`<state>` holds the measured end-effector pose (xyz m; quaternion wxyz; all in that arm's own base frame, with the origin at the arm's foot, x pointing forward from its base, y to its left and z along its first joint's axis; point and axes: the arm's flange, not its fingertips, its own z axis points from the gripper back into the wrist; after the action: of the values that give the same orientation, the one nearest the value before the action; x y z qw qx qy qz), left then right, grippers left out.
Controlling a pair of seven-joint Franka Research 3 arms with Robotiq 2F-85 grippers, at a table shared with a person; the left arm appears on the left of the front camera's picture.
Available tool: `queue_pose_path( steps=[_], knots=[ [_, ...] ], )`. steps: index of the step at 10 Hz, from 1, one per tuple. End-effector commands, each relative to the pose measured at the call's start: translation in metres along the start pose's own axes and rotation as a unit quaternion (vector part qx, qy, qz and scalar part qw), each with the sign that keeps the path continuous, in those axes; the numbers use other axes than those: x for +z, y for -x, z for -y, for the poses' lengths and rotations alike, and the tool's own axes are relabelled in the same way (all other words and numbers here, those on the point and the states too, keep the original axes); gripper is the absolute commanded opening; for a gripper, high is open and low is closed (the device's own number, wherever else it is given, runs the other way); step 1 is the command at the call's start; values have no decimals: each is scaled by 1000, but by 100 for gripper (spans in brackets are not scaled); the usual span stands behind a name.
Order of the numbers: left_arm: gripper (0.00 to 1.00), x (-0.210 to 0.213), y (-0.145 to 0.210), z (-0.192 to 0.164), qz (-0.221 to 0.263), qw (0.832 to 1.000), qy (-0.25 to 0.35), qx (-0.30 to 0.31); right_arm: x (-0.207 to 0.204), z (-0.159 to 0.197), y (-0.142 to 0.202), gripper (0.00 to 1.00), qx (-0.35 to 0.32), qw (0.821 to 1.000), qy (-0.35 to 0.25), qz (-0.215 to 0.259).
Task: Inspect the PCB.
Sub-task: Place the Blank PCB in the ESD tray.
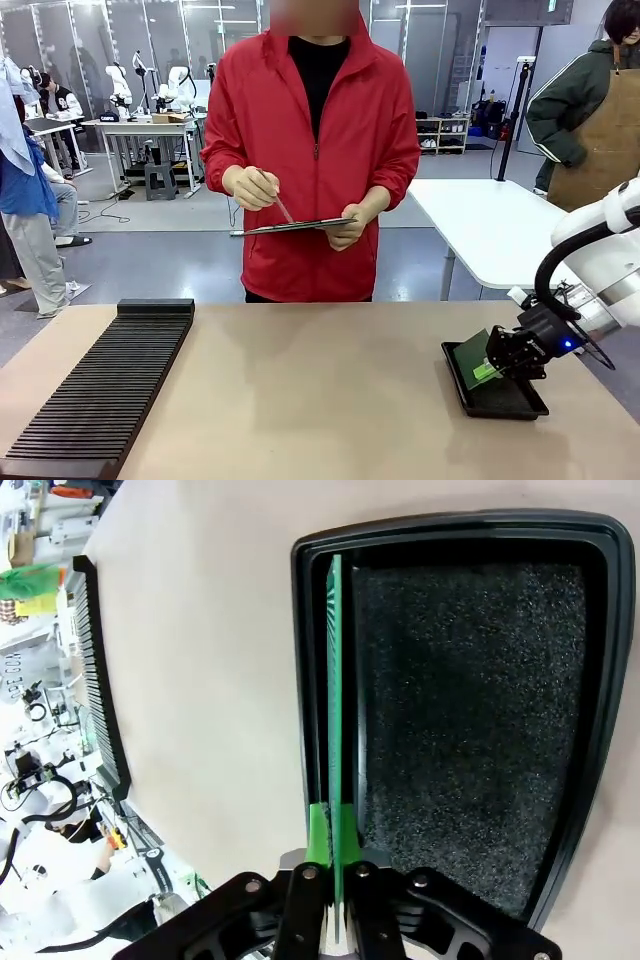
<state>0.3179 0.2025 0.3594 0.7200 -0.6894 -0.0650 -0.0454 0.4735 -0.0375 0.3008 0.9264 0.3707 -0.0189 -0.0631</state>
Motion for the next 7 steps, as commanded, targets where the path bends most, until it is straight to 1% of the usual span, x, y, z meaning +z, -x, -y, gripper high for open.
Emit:
queue_pose_path(
  steps=[1, 3, 4, 5, 6, 7],
  knots=[
    [100, 1, -1, 1, 1, 1000, -7, 3, -6, -3, -3, 3, -12, 999, 32, -10],
    [100, 1, -1, 1, 1, 1000, -7, 3, -5, -3, -3, 3, -13, 999, 38, -6],
    [100, 1, -1, 1, 1, 1000, -7, 3, -7, -3, -3, 11, -13, 999, 43, -8],
    [100, 1, -1, 1, 1, 1000, -7, 3, -9, -6, -2, 23, -16, 999, 45, -8],
    [100, 1, -1, 1, 1, 1000, -7, 3, -9, -8, 0, 38, -21, 999, 44, -6],
    [100, 1, -1, 1, 1, 1000, -7, 3, -8, -10, 3, 50, -28, 998, 53, 7]
  ],
)
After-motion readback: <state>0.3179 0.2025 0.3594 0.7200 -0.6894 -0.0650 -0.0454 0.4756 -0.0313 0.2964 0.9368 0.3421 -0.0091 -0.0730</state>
